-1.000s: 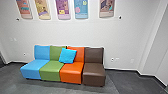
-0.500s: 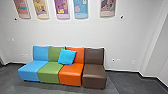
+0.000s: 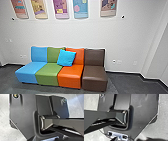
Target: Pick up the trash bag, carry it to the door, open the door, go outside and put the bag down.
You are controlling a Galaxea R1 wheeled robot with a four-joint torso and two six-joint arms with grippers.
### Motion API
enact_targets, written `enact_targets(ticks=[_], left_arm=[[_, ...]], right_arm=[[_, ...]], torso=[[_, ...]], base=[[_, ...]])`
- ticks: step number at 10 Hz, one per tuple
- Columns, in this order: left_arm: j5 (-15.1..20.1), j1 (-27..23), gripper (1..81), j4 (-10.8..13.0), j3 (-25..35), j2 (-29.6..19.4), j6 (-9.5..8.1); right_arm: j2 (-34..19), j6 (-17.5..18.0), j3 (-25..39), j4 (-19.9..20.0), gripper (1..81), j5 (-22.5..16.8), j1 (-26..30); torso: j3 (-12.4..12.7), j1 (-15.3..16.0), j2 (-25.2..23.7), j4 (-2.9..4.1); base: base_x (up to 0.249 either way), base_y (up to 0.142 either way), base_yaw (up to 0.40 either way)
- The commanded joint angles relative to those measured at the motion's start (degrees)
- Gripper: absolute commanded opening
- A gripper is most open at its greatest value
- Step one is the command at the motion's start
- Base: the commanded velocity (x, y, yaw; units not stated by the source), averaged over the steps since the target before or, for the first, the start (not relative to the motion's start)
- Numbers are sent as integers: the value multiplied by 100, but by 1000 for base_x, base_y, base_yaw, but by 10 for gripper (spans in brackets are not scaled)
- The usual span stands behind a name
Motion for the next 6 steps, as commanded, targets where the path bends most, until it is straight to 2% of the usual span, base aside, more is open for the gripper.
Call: enact_targets(ticks=[1,3,6], left_arm=[[358,-206,811,-35,29,-1,19],[358,-206,811,-44,29,-1,19],[367,-206,811,-35,38,-36,-25]], right_arm=[[-19,-10,17,-16,811,-331,206],[-19,-10,17,28,811,-331,224],[-63,-19,61,-16,811,-349,197]], torso=[[-2,2,0,0],[-2,5,0,0],[-2,9,2,0]], base=[[117,0,0],[89,0,0],[0,0,0]])
